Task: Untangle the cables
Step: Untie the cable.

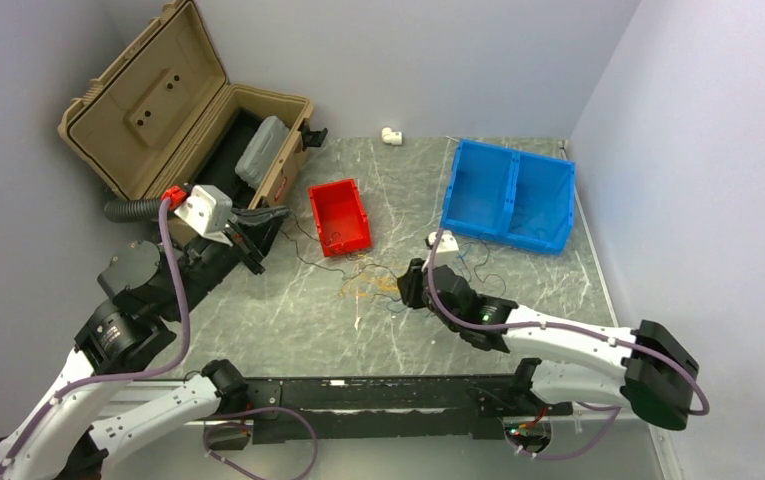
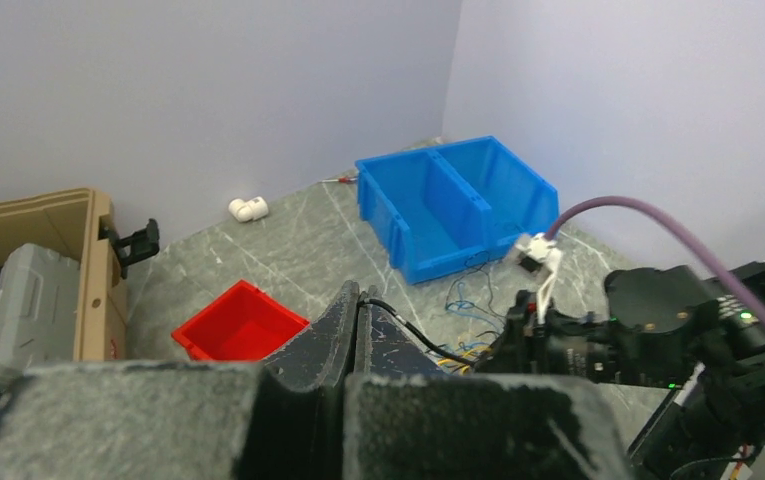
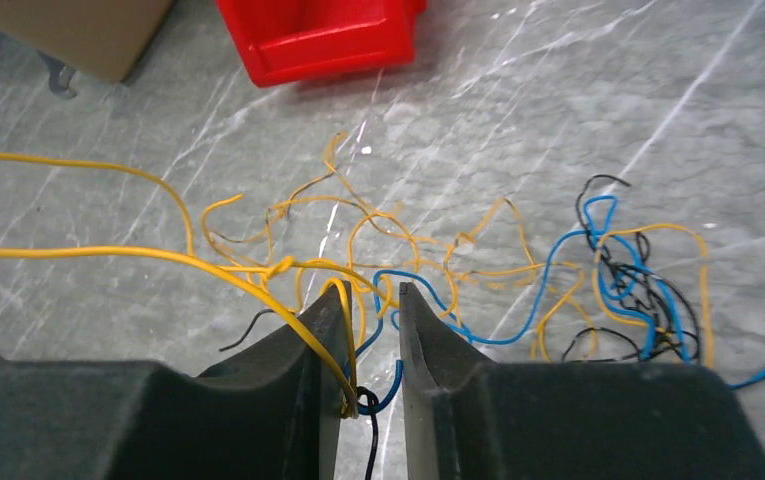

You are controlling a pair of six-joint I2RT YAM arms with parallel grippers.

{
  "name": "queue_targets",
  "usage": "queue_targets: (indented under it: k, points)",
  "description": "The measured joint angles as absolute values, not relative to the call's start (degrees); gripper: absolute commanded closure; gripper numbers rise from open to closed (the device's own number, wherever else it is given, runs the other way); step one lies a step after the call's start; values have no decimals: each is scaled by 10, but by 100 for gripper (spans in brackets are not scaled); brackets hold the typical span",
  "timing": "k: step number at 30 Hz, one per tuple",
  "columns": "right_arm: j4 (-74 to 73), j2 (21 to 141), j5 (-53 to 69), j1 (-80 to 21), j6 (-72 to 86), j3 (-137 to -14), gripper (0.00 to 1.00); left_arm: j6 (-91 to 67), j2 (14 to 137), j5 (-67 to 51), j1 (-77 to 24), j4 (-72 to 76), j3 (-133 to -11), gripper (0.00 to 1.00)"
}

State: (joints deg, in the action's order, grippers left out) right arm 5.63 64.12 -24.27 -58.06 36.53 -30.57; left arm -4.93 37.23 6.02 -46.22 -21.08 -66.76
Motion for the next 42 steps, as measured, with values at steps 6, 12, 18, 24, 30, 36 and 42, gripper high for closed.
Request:
queue_targets:
  k: [6,12,18,24,30,36,42]
  points:
    - [12,579,-287,-580,361,-294,83,-51,372,124,-462,-223,-668,100]
    - [-83,558,-348,-572,408,-287,81,-50,360,262,-462,-258,-669,100]
    - [-163,540,-403,-566,478,-278,80,-51,342,382,-462,-288,-669,100]
    - [-179,502,-417,-564,491,-273,66,-55,335,403,-462,-296,-665,100]
    - [-149,482,-386,-564,429,-273,23,-57,341,365,-462,-293,-664,100]
    - [-114,460,-322,-563,355,-273,18,-63,347,295,-462,-275,-654,100]
    - [-73,441,-237,-563,283,-274,13,-75,361,207,-462,-263,-642,100]
